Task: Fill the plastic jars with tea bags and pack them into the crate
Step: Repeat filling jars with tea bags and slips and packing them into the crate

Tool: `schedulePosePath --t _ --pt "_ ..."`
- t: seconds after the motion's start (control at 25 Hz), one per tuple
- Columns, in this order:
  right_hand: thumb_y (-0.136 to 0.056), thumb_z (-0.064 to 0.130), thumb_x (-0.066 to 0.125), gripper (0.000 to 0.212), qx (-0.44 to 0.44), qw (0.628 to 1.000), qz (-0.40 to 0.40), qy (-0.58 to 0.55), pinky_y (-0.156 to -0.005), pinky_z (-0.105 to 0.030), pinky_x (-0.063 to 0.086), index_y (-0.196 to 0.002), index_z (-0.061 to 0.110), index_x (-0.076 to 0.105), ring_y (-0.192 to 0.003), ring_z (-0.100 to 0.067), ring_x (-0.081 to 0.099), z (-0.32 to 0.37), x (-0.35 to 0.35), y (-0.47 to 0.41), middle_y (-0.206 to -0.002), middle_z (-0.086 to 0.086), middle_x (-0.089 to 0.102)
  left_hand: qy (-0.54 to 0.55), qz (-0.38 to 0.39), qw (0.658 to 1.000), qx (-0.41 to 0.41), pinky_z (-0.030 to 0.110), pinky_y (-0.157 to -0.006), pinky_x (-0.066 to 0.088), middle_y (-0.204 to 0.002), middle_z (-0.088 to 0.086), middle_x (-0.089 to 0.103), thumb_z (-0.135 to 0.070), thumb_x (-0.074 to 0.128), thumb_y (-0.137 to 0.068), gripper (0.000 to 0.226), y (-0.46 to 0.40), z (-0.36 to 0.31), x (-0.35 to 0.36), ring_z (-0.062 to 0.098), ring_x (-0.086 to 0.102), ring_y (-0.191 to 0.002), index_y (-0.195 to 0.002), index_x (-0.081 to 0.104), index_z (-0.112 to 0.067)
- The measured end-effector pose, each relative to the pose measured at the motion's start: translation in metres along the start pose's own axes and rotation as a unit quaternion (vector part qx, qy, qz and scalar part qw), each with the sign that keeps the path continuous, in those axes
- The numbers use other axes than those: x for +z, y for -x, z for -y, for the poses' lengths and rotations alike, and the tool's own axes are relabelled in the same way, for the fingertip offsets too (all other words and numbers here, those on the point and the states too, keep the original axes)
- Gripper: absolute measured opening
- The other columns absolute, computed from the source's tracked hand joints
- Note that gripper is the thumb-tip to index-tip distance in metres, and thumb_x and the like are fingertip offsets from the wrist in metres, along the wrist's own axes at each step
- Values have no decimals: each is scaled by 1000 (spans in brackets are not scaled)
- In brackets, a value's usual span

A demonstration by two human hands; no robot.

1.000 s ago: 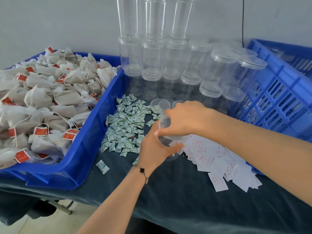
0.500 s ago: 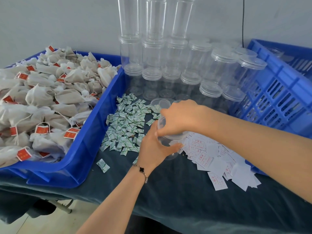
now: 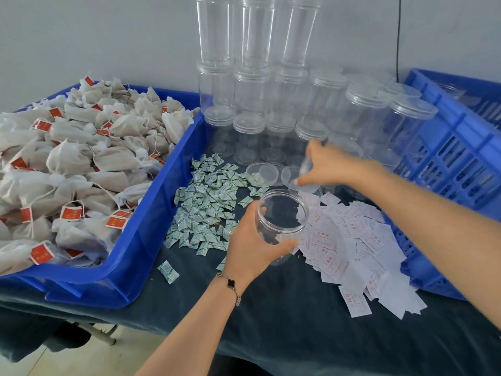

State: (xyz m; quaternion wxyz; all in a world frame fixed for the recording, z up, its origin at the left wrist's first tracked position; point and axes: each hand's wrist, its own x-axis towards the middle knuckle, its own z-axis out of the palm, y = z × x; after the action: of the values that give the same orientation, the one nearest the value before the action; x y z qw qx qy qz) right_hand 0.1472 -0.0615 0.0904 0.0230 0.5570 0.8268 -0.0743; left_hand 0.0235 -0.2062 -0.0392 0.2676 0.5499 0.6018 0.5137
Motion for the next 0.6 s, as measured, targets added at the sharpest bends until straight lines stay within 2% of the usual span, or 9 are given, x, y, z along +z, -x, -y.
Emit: schedulePosePath --t 0.04,0.08,0.12,0.2,0.28,0.36,0.44,0.52,0.6 --pt "-72 43 77 82 42 992 12 -117 -77 -34 45 -132 14 30 -104 -29 55 -9 17 -3 -128 -14 44 3 0 1000 -2 -5 -75 33 -108 -49 45 -55 82 -52 72 0 0 0 -24 46 -102 -105 35 -66" --pt "-72 40 79 86 72 969 14 -234 -82 -35 47 -135 15 25 -108 -28 55 -15 31 -4 -134 -14 38 6 1 1000 -6 -5 -75 34 -107 -50 45 -57 82 -51 72 -1 1 0 -24 46 -101 -105 35 -67" --pt "-73 36 79 92 88 949 9 -303 -90 -37 47 -140 19 19 -115 -28 51 -17 43 -5 -141 -13 30 8 2 1000 -14 -3 -76 36 -106 -52 44 -59 81 -49 72 -2 1 0 -24 47 -99 -104 36 -66" --pt "-78 31 76 96 96 947 4 -307 -103 -40 39 -147 23 10 -132 -29 34 -17 60 -6 -152 -9 15 15 -6 999 -31 4 -78 42 -104 -49 47 -60 83 -48 72 -8 1 -3 -24 48 -98 -103 38 -59" --pt "-84 27 70 80 84 957 -18 -278 -100 -37 37 -147 18 21 -132 -26 35 -11 63 -8 -151 -9 24 29 -37 998 -40 7 -78 43 -104 -36 52 -53 87 -49 75 -17 0 -10 -23 48 -98 -105 39 -50" --pt "-88 22 63 50 46 951 -36 -304 -97 -37 44 -134 15 44 -120 -23 50 0 52 -9 -138 -8 46 36 -69 996 -43 5 -76 42 -105 -27 52 -49 88 -49 79 -28 -2 -21 -22 48 -96 -111 39 -42" --pt "-90 16 59 20 1 939 -53 -341 -89 -37 52 -109 18 62 -101 -18 62 22 32 -9 -115 -4 64 30 -96 994 -39 3 -72 40 -104 -27 49 -50 86 -50 81 -38 -5 -37 -26 45 -95 -113 37 -39" --pt "-89 12 58 14 -39 937 -77 -337 -83 -32 53 -96 22 66 -90 -14 63 54 14 -12 -99 3 67 25 -130 990 -39 0 -70 38 -104 -29 46 -50 85 -53 81 -45 -6 -55 -30 40 -95 -115 34 -40" --pt "-88 11 58 17 -90 940 -86 -317 -81 -27 49 -98 21 67 -88 -10 60 89 3 -17 -95 6 64 23 -171 984 -51 -4 -67 36 -104 -29 44 -51 84 -53 81 -49 -2 -71 -29 40 -94 -116 34 -39"
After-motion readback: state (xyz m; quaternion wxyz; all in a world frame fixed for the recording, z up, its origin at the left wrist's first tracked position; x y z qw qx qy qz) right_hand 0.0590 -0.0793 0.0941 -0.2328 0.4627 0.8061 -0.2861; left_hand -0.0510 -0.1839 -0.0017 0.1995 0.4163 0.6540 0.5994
